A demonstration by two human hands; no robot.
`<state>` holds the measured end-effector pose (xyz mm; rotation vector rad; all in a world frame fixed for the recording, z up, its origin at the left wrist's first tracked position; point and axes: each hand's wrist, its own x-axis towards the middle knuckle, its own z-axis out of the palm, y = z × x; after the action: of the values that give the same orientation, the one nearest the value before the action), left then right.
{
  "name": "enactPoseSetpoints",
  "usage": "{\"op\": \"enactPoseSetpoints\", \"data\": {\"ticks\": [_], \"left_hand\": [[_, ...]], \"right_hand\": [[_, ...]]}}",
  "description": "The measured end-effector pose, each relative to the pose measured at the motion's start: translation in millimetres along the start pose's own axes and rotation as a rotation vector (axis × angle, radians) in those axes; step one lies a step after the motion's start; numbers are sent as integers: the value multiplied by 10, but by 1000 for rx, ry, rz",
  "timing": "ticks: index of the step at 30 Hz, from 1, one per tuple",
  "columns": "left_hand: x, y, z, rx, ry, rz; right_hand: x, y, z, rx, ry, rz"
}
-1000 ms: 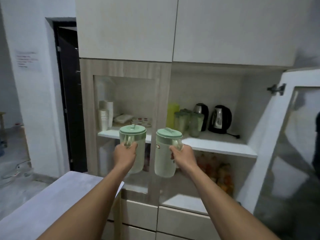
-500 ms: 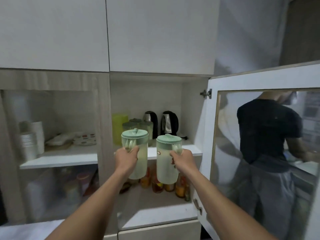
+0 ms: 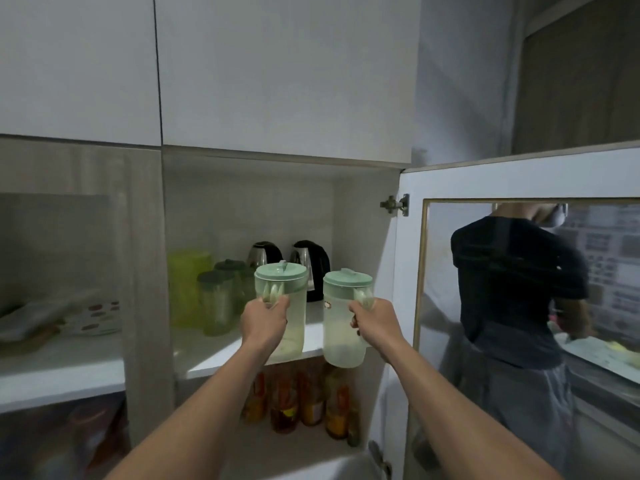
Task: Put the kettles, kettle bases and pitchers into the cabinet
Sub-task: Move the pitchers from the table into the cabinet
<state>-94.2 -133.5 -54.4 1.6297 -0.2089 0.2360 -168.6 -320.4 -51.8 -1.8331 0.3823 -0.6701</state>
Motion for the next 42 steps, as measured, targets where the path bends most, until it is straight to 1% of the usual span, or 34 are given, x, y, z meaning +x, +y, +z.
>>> {"op": "enactPoseSetpoints", "data": {"ticks": [5, 10, 14, 18, 21, 23, 31, 35, 39, 42], "left_hand": [[388, -152, 338, -4, -20, -8], [972, -395, 806, -8, -49, -31], [1533, -643, 1232, 10, -3, -63], [1848, -836, 1455, 60, 28, -93], [2088, -953, 1577, 86, 52, -132], [2244, -1060, 1645, 108, 60, -127], [2557, -1280, 1724, 141, 35, -191], [2632, -1268, 1744, 211, 12, -209], [2579, -1180, 1715, 293, 46, -200], [2501, -1109, 1661, 361, 74, -209]], "right_hand": [[473, 156, 116, -12, 8, 10], [1201, 442, 324, -4, -12, 16], [1901, 702, 495, 16, -31, 34], [2319, 909, 646, -39, -44, 63], [2587, 1002, 738, -28, -44, 68], [2737, 1103, 814, -26, -57, 57], [3042, 1266, 1031, -35, -79, 43], [3076, 1229, 1052, -111, -95, 70], [3027, 1180, 986, -229, -115, 107], [2893, 1076, 895, -270, -109, 109]]}}
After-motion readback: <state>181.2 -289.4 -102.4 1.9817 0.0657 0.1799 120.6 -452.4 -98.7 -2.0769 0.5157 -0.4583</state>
